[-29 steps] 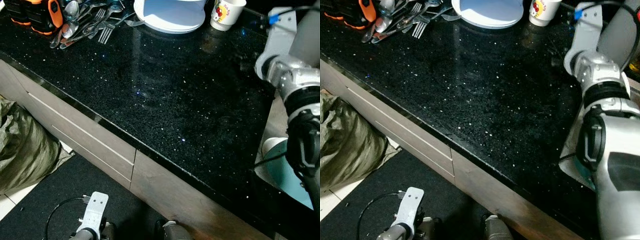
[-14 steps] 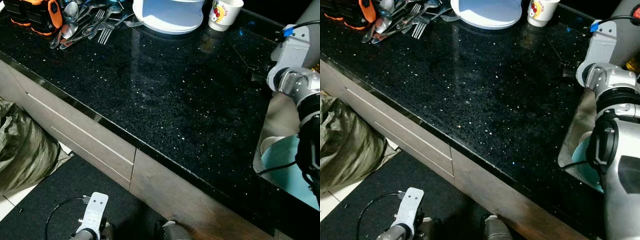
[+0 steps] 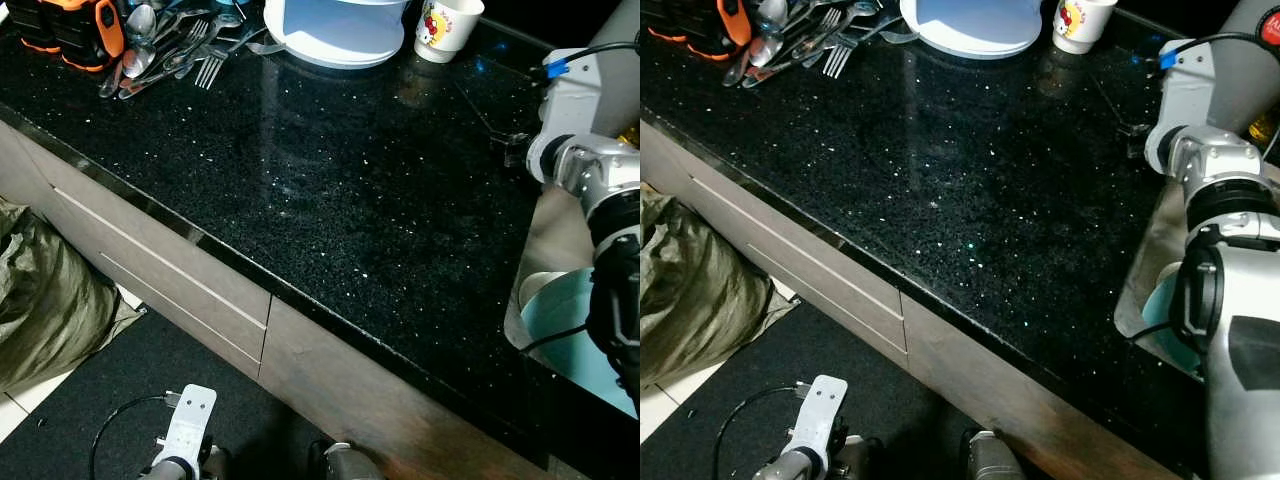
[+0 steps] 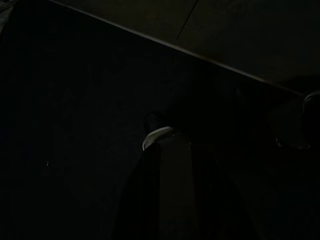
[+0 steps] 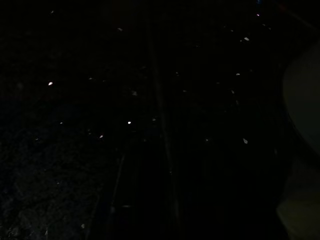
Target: Kitchen organization
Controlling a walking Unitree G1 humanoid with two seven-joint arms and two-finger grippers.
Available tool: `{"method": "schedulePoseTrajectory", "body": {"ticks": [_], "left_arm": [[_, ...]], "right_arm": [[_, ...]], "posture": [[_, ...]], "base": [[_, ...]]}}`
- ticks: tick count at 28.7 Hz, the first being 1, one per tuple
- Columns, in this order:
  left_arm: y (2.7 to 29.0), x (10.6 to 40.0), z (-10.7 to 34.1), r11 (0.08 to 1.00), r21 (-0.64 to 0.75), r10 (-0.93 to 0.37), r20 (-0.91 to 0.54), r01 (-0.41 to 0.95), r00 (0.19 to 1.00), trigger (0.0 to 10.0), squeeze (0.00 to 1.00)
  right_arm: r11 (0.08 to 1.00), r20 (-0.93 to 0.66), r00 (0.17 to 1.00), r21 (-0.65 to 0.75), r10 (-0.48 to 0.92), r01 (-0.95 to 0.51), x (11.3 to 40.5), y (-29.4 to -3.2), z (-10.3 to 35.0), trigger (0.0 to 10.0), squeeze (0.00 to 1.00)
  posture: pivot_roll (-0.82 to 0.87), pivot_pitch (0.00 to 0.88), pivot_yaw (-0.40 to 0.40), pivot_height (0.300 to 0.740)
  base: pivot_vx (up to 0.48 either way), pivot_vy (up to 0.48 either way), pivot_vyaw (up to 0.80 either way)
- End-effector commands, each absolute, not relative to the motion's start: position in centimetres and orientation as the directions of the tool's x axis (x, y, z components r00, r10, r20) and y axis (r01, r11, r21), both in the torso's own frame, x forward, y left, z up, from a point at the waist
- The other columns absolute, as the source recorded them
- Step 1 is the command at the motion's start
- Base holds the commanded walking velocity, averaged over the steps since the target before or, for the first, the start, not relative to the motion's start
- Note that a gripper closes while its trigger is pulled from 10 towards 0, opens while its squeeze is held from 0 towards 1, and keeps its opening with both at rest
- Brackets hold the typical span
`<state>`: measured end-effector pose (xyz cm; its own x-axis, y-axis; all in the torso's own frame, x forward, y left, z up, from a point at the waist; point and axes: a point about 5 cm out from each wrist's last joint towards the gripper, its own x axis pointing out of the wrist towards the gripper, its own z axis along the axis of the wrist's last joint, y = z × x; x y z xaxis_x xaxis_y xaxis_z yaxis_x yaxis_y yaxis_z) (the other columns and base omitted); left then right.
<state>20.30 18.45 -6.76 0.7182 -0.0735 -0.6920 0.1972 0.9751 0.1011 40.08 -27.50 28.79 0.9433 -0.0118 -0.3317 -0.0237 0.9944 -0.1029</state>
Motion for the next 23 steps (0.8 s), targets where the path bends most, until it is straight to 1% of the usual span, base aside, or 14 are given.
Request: {"method": "schedulePoseTrajectory", "body": {"ticks": [1,8,14,21,23], "left_arm": [[18.3,18.9,-7.6,0.977,0.087,-0.072,-0.728,0.196,0.682,10.0,0.00],[18.3,19.0,-7.6,0.977,0.087,-0.071,-0.728,0.195,0.682,10.0,0.00],[18.3,19.1,-7.6,0.977,0.086,-0.072,-0.729,0.194,0.681,10.0,0.00],[18.3,19.1,-7.5,0.977,0.086,-0.072,-0.729,0.195,0.681,10.0,0.00],[18.3,19.1,-7.5,0.977,0.086,-0.072,-0.728,0.195,0.681,10.0,0.00]], "right_arm": [[0.995,-0.459,0.888,-0.099,-0.015,-0.034,39.6,-27.7,25.6,0.0,0.00],[0.995,-0.464,0.886,-0.091,-0.008,-0.039,39.6,-27.6,25.5,0.0,0.00],[0.997,-0.500,0.866,-0.063,0.000,-0.037,39.2,-27.9,24.7,0.0,0.00],[0.999,-0.498,0.867,-0.023,0.012,-0.027,39.1,-28.0,24.5,0.0,0.00],[0.999,-0.491,0.871,0.001,0.034,-0.038,39.2,-27.9,24.4,0.0,0.00]], "posture": [[0.08,0.270,-0.116,0.740],[0.08,0.270,-0.117,0.740],[0.07,0.273,-0.116,0.740],[0.07,0.272,-0.116,0.740],[0.07,0.271,-0.115,0.740]], "base": [[0.000,0.000,0.00],[0.000,0.000,0.00],[0.000,0.000,0.00],[0.000,0.000,0.00],[0.000,0.000,0.00]]}}
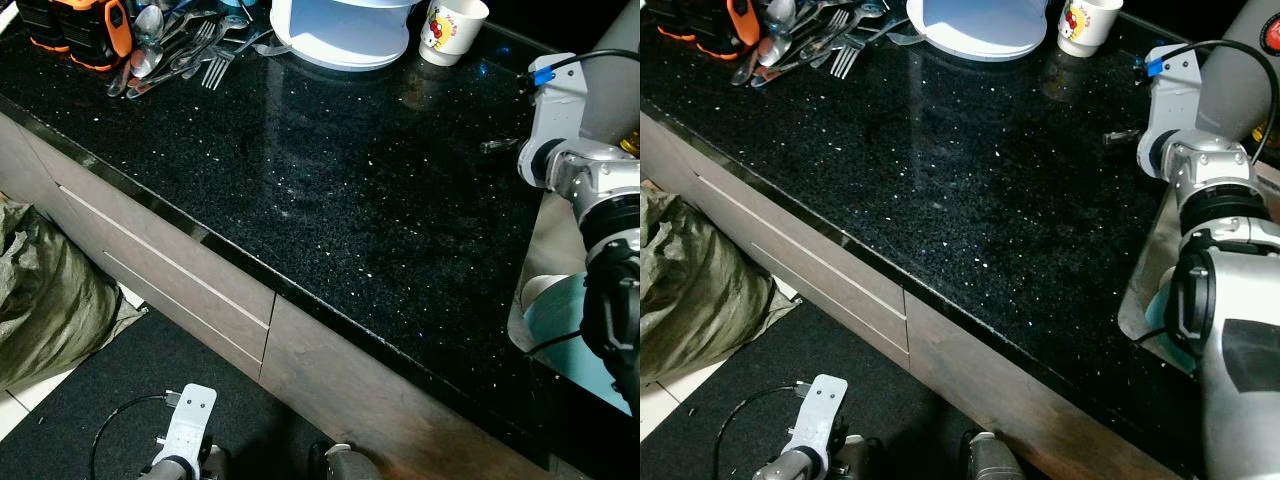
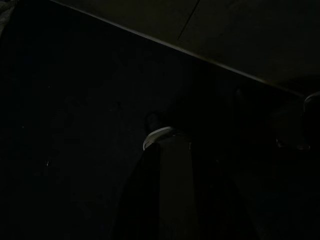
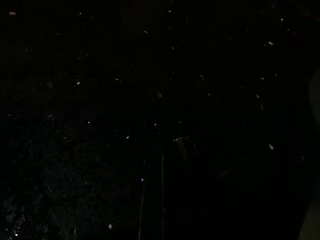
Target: Kitchen organization
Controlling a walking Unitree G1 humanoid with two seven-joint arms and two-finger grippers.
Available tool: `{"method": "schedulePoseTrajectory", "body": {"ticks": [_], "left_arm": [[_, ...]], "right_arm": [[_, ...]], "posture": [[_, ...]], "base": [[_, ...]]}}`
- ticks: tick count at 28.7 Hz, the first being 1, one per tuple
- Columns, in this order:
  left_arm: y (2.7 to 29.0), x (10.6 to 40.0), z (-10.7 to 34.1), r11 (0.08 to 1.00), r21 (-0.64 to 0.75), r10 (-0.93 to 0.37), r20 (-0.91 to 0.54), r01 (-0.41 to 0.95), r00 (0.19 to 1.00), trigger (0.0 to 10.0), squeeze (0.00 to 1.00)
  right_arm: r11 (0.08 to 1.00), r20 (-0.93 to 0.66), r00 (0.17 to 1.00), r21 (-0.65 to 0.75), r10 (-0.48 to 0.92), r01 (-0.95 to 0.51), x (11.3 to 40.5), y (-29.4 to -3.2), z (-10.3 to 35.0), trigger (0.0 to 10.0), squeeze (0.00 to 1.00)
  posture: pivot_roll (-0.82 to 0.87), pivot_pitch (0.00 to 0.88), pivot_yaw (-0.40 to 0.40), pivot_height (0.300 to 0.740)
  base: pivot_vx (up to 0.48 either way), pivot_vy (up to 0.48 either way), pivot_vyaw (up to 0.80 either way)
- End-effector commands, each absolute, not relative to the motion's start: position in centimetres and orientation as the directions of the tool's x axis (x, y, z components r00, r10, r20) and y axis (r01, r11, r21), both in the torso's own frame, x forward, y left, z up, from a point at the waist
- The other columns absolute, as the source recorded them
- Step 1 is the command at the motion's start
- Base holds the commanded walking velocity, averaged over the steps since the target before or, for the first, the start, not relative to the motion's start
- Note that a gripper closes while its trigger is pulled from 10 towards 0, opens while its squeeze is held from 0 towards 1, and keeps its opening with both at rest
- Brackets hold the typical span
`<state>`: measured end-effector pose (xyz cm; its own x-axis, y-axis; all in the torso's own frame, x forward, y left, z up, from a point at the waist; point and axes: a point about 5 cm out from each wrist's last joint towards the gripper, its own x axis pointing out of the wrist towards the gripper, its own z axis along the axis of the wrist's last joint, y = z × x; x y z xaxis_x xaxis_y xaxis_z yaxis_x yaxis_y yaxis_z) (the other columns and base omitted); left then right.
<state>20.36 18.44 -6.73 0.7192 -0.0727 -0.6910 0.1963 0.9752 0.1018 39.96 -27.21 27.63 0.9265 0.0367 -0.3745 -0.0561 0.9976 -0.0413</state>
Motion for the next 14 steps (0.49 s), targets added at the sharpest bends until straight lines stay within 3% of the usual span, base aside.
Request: {"method": "schedulePoseTrajectory", "body": {"ticks": [1,3,4,5,7,8,9,10,14], "left_arm": [[18.3,19.1,-7.5,0.977,0.086,-0.072,-0.728,0.195,0.681,10.0,0.00],[18.3,19.1,-7.5,0.977,0.087,-0.072,-0.729,0.195,0.681,10.0,0.00],[18.3,19.1,-7.5,0.977,0.086,-0.071,-0.729,0.195,0.681,10.0,0.00],[18.3,19.1,-7.5,0.977,0.087,-0.071,-0.729,0.195,0.681,10.0,0.00],[18.3,19.1,-7.5,0.977,0.087,-0.071,-0.729,0.194,0.681,10.0,0.00],[18.3,19.1,-7.5,0.977,0.086,-0.072,-0.729,0.195,0.681,10.0,0.00],[18.3,19.1,-7.5,0.977,0.086,-0.073,-0.729,0.196,0.681,10.0,0.00],[18.3,19.1,-7.5,0.977,0.086,-0.073,-0.729,0.197,0.681,10.0,0.00],[18.3,19.1,-7.5,0.977,0.086,-0.071,-0.730,0.195,0.680,10.0,0.00]], "right_arm": [[0.998,-0.468,0.882,0.026,0.059,-0.053,39.3,-27.6,24.7,0.0,0.00],[0.990,-0.373,0.917,0.043,0.142,-0.136,39.9,-26.8,26.1,0.0,0.00],[0.985,-0.296,0.940,0.055,0.171,-0.162,40.2,-26.5,27.1,3.6,0.00],[0.981,-0.222,0.956,0.091,0.190,-0.173,40.3,-26.2,28.1,10.0,0.00],[0.980,-0.155,0.972,0.109,0.180,-0.164,40.5,-26.3,28.9,10.0,0.00],[0.983,-0.079,0.988,0.142,0.131,-0.118,40.5,-26.7,29.8,10.0,0.63],[0.982,-0.038,0.996,0.171,0.083,-0.075,40.5,-27.1,30.4,10.0,0.77],[0.982,-0.009,0.999,0.186,0.045,-0.042,40.5,-27.5,30.8,10.0,1.00],[0.978,0.033,0.999,0.206,-0.020,0.013,40.2,-28.5,31.7,10.0,1.00]], "posture": [[0.07,0.271,-0.115,0.740],[0.07,0.271,-0.116,0.740],[0.07,0.273,-0.115,0.740],[0.07,0.273,-0.115,0.740],[0.08,0.274,-0.114,0.740],[0.08,0.280,-0.113,0.740],[0.08,0.280,-0.113,0.740],[0.08,0.283,-0.112,0.740],[0.08,0.284,-0.113,0.740]], "base": [[0.000,0.000,0.00],[0.000,0.000,0.00],[0.000,0.000,0.00],[0.000,0.000,0.00],[0.000,0.000,0.00],[0.000,0.000,0.00],[0.000,0.000,0.00],[0.000,0.000,0.00],[0.000,0.000,0.00]]}}
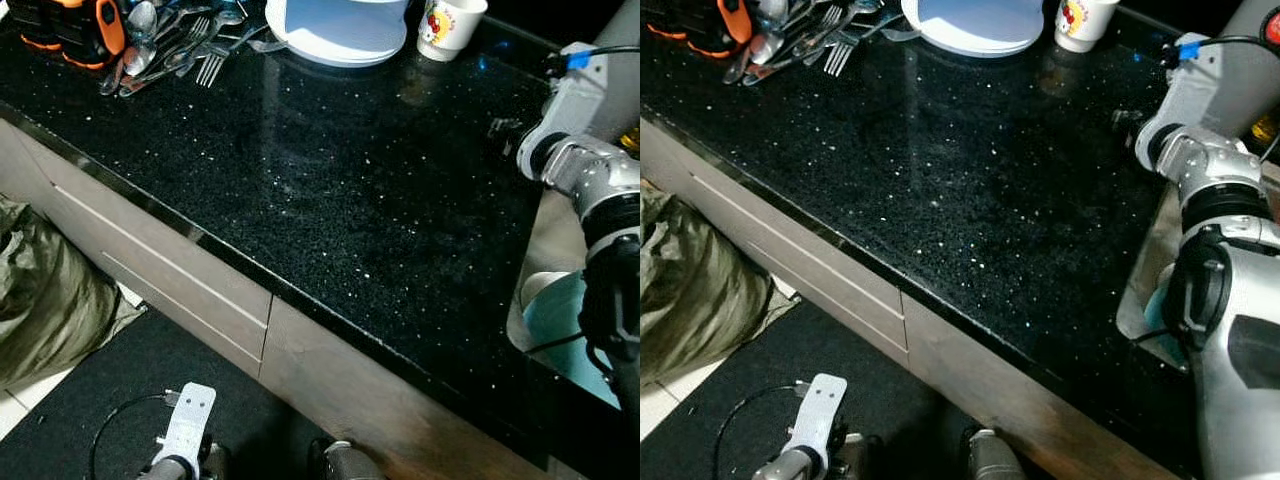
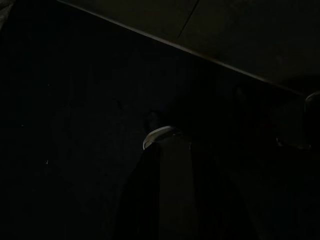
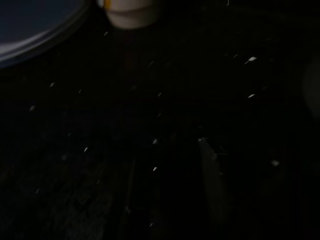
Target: Kitchen organization
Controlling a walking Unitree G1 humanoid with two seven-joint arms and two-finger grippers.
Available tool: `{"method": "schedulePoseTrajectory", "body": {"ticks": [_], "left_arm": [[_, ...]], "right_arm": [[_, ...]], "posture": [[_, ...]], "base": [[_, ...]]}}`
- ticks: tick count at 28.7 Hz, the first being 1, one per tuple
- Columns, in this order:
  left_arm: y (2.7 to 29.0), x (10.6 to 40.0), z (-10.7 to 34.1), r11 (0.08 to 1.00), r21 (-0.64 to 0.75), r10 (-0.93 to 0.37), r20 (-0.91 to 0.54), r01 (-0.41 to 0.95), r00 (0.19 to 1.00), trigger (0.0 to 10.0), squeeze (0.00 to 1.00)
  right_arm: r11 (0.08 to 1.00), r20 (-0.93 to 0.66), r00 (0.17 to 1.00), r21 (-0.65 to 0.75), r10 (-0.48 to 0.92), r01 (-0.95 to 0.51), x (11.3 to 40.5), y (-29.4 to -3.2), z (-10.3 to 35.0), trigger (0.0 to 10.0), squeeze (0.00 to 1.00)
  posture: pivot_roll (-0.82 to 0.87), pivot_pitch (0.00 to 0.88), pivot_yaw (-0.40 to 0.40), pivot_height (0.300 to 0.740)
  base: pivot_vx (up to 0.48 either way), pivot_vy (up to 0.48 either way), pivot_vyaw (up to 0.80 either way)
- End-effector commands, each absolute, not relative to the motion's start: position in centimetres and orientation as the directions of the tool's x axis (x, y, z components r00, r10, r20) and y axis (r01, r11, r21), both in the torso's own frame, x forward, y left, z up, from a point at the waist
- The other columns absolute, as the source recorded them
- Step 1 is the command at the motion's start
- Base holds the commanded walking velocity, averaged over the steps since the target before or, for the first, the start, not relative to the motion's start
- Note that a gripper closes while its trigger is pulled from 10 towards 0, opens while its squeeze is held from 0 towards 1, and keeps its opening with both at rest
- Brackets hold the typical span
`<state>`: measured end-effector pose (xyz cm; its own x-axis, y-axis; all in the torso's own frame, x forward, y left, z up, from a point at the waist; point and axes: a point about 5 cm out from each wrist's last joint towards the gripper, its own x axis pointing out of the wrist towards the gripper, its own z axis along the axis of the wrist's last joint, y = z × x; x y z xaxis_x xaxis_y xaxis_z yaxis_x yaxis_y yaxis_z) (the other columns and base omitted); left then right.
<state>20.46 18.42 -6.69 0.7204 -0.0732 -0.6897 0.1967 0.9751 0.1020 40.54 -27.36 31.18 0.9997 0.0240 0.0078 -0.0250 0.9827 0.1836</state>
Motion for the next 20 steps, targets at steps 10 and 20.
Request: {"method": "schedulePoseTrajectory", "body": {"ticks": [10,20], "left_arm": [[18.3,19.2,-7.5,0.977,0.083,-0.076,-0.733,0.199,0.676,10.0,0.00],[18.3,19.2,-7.5,0.976,0.082,-0.078,-0.733,0.200,0.676,10.0,0.00]], "right_arm": [[0.980,0.101,0.994,0.197,-0.037,0.017,39.3,-30.1,33.9,10.0,1.00],[0.989,-0.094,0.986,0.033,-0.139,0.142,38.3,-32.6,31.6,10.0,0.00]], "posture": [[0.08,0.284,-0.111,0.740],[0.07,0.280,-0.109,0.740]], "base": [[0.000,0.000,0.00],[0.000,0.000,0.00]]}}
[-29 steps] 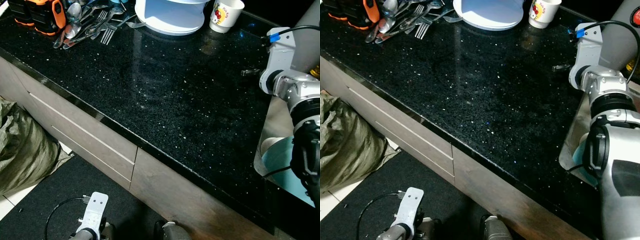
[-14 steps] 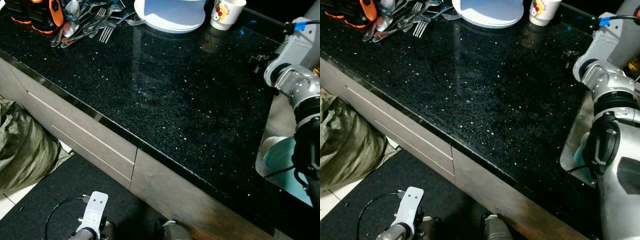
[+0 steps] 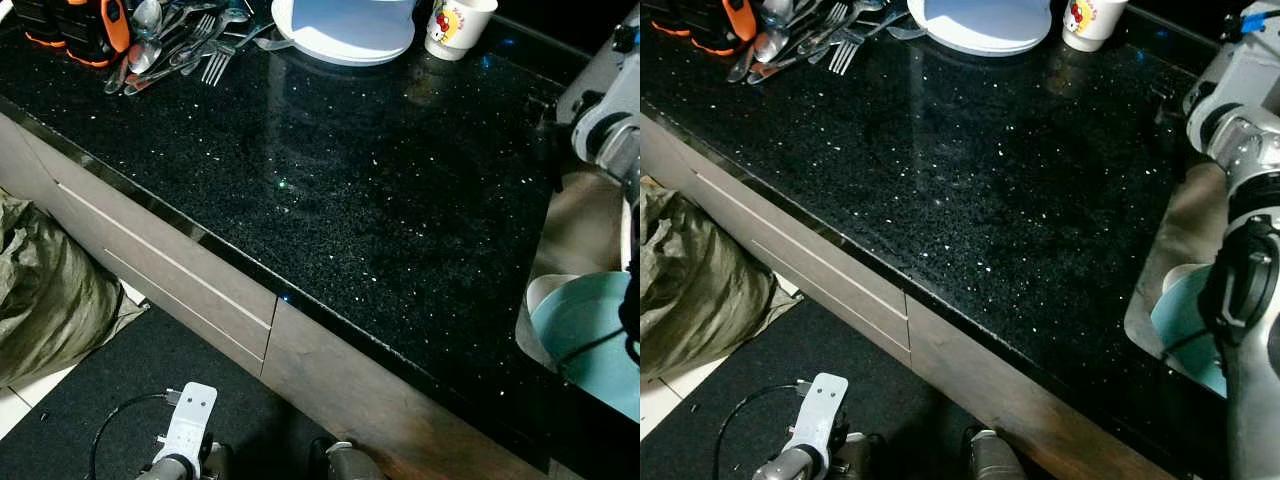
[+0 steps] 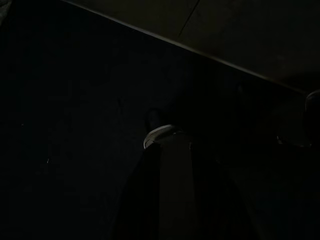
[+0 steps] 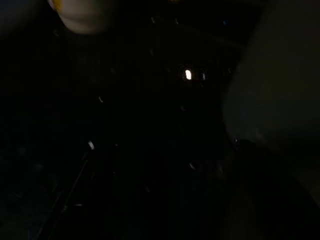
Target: Kitchen organization
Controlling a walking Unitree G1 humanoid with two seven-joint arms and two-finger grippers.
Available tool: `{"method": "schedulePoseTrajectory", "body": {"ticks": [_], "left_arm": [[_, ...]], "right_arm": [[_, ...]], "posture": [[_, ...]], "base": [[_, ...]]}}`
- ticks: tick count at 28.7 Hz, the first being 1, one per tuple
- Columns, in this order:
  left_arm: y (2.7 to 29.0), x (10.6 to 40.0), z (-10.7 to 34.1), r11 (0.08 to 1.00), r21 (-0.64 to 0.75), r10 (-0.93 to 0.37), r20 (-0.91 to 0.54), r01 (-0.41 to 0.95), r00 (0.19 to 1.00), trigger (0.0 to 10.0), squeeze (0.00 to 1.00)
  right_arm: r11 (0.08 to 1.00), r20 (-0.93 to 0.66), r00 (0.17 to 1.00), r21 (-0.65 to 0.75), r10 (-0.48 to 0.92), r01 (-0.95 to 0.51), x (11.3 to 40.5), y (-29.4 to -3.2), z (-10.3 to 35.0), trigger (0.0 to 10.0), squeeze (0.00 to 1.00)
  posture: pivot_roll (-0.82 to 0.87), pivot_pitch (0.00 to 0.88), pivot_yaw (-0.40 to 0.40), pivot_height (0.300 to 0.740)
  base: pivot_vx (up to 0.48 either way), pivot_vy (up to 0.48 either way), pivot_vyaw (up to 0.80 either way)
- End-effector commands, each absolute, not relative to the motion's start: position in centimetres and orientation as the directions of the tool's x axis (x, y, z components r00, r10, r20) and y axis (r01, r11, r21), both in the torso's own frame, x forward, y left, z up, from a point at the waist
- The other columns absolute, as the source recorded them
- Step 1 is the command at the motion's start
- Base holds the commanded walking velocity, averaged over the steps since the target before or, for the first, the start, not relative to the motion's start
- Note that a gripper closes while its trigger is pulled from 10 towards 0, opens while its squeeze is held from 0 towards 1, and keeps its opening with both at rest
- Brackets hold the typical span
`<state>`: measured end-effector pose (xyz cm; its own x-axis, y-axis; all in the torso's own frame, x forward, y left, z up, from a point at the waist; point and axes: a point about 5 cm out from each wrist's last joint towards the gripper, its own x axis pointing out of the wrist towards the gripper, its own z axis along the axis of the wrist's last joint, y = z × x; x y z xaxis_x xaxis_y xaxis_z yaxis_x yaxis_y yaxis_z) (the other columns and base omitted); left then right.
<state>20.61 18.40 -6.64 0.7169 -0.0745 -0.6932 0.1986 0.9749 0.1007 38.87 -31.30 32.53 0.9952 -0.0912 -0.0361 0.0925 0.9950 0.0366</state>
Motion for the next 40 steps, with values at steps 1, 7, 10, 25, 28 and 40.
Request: {"method": "schedulePoseTrajectory", "body": {"ticks": [1,7,10,25,28,40], "left_arm": [[18.3,19.2,-7.5,0.976,0.082,-0.078,-0.733,0.200,0.676,10.0,0.00],[18.3,19.2,-7.5,0.975,0.081,-0.081,-0.734,0.207,0.674,10.0,0.00],[18.3,19.2,-7.5,0.975,0.083,-0.081,-0.734,0.206,0.674,10.0,0.00],[18.3,19.2,-7.5,0.975,0.080,-0.083,-0.735,0.208,0.673,10.0,0.00],[18.3,19.3,-7.5,0.975,0.079,-0.083,-0.735,0.208,0.673,10.0,0.00],[18.4,19.4,-7.4,0.975,0.082,-0.082,-0.735,0.208,0.673,10.0,0.00]], "right_arm": [[0.989,-0.094,0.986,0.033,-0.139,0.142,38.3,-32.6,31.6,10.0,0.00],[0.982,-0.101,0.984,0.098,-0.149,0.159,38.0,-33.1,31.5,10.0,0.00],[0.981,-0.094,0.984,0.112,-0.150,0.160,37.9,-33.2,31.8,10.0,0.00],[0.966,-0.218,0.957,0.129,-0.192,0.223,36.9,-34.7,29.8,10.0,0.00],[0.960,-0.209,0.958,0.157,-0.198,0.233,36.8,-34.9,29.8,10.0,0.00],[0.965,-0.328,0.938,0.193,-0.109,0.180,36.7,-34.2,27.7,10.0,0.00]], "posture": [[0.07,0.280,-0.109,0.740],[0.07,0.278,-0.106,0.740],[0.07,0.271,-0.106,0.740],[0.06,0.269,-0.105,0.740],[0.06,0.271,-0.106,0.740],[0.06,0.269,-0.105,0.740]], "base": [[0.000,0.000,0.00],[0.000,0.000,0.00],[0.000,0.000,0.00],[0.000,0.000,0.00],[0.000,0.000,0.00],[0.000,0.000,0.00]]}}
